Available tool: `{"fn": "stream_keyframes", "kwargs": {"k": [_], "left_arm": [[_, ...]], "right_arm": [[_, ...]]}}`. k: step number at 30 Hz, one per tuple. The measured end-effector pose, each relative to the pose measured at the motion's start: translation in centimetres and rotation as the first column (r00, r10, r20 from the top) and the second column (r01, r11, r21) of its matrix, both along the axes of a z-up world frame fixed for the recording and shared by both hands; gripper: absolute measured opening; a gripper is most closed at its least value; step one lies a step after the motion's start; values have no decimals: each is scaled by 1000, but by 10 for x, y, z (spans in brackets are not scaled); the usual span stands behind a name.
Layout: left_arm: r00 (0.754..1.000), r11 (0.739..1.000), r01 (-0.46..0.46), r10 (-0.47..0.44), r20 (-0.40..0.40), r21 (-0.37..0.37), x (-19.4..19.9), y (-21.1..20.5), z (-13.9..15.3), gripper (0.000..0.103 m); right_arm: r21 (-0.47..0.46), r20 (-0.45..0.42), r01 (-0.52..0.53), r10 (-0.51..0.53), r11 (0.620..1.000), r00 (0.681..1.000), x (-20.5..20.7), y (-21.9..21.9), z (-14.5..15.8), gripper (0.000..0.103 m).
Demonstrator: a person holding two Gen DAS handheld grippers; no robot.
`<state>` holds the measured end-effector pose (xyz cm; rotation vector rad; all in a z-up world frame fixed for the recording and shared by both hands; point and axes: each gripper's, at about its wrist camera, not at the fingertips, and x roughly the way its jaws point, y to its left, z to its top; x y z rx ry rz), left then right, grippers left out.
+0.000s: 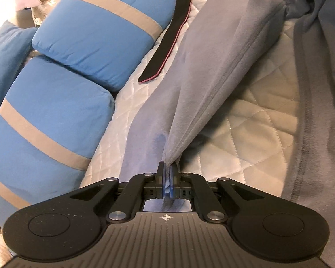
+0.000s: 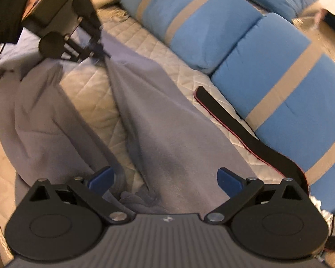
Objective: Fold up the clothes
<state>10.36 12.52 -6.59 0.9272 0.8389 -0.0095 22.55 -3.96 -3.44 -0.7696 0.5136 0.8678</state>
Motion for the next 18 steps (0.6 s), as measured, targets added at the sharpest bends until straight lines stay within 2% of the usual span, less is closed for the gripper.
{"fn": "stream_keyframes", "kwargs": {"k": [4, 5, 7, 9, 12, 16, 18], "left_arm": [[1000, 1000, 3, -3, -17, -14, -1, 2, 0, 3], [1000, 1000, -1, 1, -14, -15, -1, 2, 1, 3], [1000, 1000, -11, 11, -6, -20, -1, 3, 2, 3], [1000, 1000, -19, 19, 4, -23, 0, 3, 3, 3], [1000, 999, -21, 21, 3, -28, -1, 2, 3, 3], [1000, 999, -18, 18, -2, -30, -2, 2, 2, 3], [1000, 999, -16, 16, -4, -30, -3, 2, 2, 3]], "right_arm": [[-1, 66, 10, -10, 1000, 998, -9, 6, -3, 100], [-1, 82, 12, -12, 1000, 997, -11, 7, -4, 97], [0, 115, 17, -17, 1000, 993, -15, 10, -6, 85], [-27, 142, 5, -1, 1000, 990, -21, 17, -12, 67], [-91, 177, -36, 51, 995, 983, -29, 26, -24, 60], [-125, 171, -42, 64, 991, 983, -30, 31, -34, 51], [-135, 169, -33, 56, 990, 984, -28, 33, -38, 42]]}}
